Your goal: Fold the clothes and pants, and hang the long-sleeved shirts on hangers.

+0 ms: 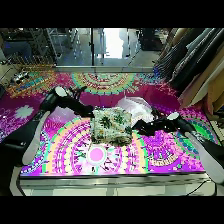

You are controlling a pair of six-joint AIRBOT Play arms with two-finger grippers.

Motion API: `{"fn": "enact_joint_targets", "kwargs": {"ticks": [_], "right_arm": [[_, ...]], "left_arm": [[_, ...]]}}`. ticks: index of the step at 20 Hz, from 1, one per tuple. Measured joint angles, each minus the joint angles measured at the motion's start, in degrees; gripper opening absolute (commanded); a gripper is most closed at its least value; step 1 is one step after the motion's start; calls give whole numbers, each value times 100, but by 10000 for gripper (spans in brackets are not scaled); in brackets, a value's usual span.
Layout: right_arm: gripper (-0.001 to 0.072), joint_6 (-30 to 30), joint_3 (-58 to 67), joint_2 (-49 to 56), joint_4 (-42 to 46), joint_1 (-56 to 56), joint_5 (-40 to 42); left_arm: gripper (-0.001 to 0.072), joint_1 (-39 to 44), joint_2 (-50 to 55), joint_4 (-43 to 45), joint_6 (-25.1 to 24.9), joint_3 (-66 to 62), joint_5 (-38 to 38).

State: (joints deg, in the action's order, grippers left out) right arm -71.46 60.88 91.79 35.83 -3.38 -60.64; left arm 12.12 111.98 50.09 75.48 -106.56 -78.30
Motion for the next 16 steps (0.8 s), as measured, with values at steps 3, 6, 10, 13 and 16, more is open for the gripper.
{"fn": "enact_joint_targets", "kwargs": {"ticks": [3,6,10,13,16], "right_arm": [[655,317,199,588,-710,-9,22],[655,457,538,1058,-1172,13,-192],[459,538,962,1499,-1405,315,-409],[75,553,1222,1648,-1287,614,-505],[11,503,1467,1532,-1329,684,-811]], "left_arm": [[14,94,199,2,0,0,59],[14,127,306,4,0,0,83],[14,142,369,4,0,0,98],[13,140,380,4,0,0,87],[13,70,289,7,0,0,-81]]}}
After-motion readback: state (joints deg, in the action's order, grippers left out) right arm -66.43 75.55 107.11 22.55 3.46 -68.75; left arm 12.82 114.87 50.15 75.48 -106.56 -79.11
